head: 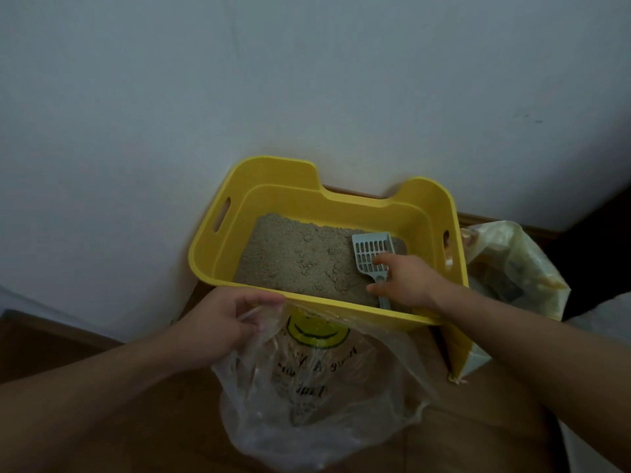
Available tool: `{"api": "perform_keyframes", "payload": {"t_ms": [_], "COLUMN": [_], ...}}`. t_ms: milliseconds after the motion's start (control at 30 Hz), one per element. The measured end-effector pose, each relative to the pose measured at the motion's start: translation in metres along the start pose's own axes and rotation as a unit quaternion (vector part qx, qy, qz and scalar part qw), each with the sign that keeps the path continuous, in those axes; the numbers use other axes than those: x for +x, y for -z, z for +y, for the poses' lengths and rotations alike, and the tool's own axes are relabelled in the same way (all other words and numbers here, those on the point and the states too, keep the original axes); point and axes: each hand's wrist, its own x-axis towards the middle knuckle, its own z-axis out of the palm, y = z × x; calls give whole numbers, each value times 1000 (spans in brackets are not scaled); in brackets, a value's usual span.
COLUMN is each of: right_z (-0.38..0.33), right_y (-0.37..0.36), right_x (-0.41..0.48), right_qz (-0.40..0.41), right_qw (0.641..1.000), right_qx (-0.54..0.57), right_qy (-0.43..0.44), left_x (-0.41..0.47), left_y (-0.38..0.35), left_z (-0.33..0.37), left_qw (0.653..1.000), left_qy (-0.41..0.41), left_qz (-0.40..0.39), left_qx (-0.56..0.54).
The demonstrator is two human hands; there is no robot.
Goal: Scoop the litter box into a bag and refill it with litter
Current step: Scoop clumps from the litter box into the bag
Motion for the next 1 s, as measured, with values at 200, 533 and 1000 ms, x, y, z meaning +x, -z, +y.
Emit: {"api": "perform_keyframes", "payload": {"t_ms": [200,533,1000], "right_z": [12,7,6], "right_y": [-10,-15,-17], "right_x": [18,24,23], "right_qz": [-90,-182,-173], "right_qw": [995,973,977], "right_qx": [-46,-142,-126], "right_qy": [-24,-1,4], "left_x": [1,1,-1], "left_y": [1,-2,-4], "left_z": [3,3,10], "left_qw": [1000,997,998], "left_qy": [4,12,18], "left_qz": [3,6,2], "left_qx": [-17,-81,-67]}}
